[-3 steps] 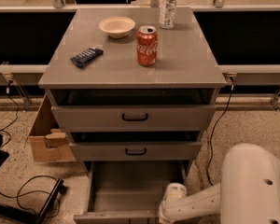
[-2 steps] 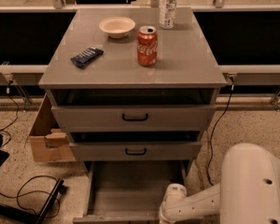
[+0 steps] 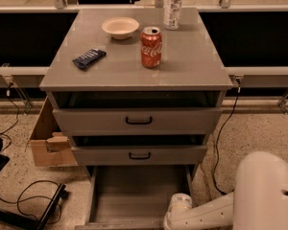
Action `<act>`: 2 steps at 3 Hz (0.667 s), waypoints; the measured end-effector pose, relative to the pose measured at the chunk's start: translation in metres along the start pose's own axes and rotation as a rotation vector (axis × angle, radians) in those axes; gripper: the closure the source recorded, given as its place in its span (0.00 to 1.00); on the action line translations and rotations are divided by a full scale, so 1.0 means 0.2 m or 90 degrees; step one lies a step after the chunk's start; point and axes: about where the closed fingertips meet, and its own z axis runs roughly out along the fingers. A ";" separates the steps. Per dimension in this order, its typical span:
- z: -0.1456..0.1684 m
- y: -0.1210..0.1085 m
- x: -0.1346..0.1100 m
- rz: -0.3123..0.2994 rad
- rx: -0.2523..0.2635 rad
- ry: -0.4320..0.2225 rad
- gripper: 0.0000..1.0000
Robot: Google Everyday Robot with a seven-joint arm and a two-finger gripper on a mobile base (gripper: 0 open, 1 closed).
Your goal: Open bottom drawer
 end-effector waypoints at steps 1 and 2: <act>-0.01 0.05 0.02 0.009 0.005 0.003 1.00; -0.01 0.05 0.02 0.009 0.004 0.003 0.83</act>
Offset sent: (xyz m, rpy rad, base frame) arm -0.0103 -0.0011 0.0003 -0.0056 -0.0037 -0.0150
